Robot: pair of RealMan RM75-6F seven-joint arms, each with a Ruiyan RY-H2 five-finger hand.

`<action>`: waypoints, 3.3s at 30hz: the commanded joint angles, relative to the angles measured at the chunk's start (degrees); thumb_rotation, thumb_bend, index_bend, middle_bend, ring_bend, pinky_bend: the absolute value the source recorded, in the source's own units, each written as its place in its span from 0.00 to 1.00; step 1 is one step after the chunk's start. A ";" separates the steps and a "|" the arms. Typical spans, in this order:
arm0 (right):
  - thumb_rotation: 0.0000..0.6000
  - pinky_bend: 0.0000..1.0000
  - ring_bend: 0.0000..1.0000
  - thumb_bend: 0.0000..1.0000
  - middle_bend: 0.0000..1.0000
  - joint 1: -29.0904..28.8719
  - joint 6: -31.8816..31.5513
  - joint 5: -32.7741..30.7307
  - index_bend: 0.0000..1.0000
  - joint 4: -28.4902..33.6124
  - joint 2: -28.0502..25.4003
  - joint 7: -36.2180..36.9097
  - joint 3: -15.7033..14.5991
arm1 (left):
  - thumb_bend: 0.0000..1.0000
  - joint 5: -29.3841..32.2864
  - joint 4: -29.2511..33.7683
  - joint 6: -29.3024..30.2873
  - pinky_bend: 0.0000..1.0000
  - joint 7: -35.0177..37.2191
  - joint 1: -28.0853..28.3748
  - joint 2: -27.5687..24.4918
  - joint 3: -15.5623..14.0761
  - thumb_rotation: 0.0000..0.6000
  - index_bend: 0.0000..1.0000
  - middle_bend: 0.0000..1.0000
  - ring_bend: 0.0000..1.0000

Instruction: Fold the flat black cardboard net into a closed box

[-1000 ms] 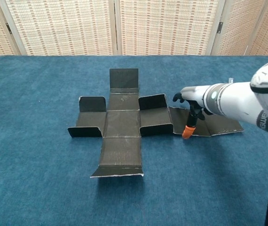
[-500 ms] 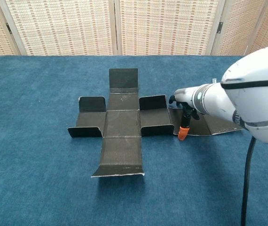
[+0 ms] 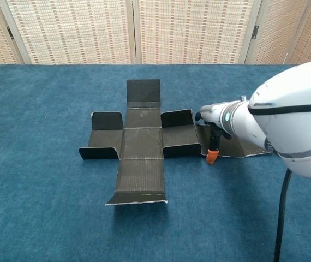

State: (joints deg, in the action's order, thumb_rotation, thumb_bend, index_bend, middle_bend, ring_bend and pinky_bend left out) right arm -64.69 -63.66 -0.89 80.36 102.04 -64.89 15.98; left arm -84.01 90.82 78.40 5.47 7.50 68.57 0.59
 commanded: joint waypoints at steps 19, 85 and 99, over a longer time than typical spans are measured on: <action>1.00 0.95 0.81 0.29 0.28 -0.58 -4.61 2.55 0.35 -1.09 2.51 -5.10 0.30 | 0.25 -0.07 -1.10 -0.58 0.05 2.54 0.11 0.06 -0.20 1.00 0.13 0.00 0.00; 1.00 0.99 0.86 0.32 0.48 14.81 -1.26 56.37 0.40 0.32 0.53 14.46 -7.90 | 0.18 -0.13 -28.64 -13.71 0.78 13.32 25.69 30.47 6.95 1.00 0.04 0.07 0.56; 1.00 0.99 0.87 0.33 0.49 7.54 6.82 60.51 0.40 6.43 -8.21 2.63 -9.89 | 0.18 -1.48 -19.50 -23.32 0.77 26.49 31.07 23.50 5.81 1.00 0.00 0.00 0.47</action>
State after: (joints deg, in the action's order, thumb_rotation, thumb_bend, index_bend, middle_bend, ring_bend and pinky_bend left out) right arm -56.03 -57.87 58.40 86.27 95.02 -60.81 6.94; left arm -85.27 69.77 57.07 29.97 37.31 93.50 6.89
